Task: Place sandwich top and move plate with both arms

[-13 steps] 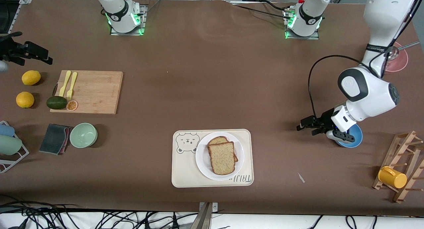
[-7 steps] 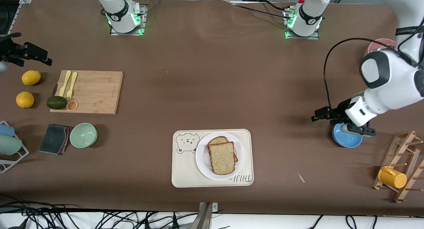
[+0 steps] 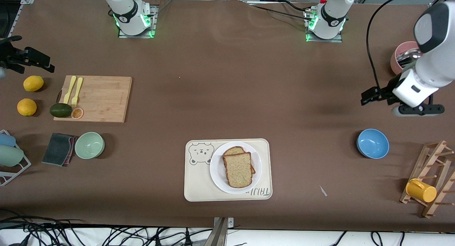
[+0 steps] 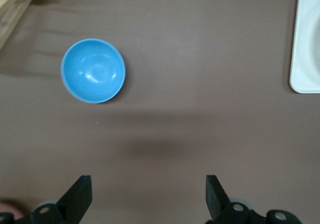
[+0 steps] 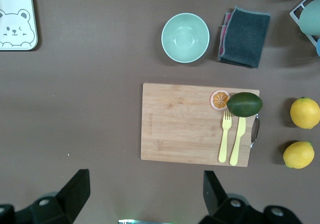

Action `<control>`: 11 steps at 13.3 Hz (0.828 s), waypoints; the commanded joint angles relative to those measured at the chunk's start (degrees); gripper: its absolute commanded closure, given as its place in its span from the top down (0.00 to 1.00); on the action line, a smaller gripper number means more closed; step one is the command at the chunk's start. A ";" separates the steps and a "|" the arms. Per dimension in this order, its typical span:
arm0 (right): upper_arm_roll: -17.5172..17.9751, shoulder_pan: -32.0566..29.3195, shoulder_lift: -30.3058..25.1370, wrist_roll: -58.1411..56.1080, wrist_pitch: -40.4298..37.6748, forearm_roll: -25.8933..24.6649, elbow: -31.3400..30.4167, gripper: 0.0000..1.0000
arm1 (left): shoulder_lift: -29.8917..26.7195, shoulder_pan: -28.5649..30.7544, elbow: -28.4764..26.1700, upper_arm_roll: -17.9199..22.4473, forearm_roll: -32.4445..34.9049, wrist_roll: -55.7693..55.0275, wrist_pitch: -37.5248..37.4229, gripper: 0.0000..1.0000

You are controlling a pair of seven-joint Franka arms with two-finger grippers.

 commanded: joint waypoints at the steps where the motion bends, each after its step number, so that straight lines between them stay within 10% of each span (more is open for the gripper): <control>1: 0.19 -0.29 -0.66 -0.31 0.48 -0.50 -0.56 1.00 | -3.56 0.06 2.20 -0.02 2.55 -3.33 -5.55 1.00; 11: 0.10 -0.29 -0.66 -0.40 -0.31 -0.33 -0.47 1.00 | -6.65 -1.94 3.16 5.49 -0.87 -3.87 -7.14 1.00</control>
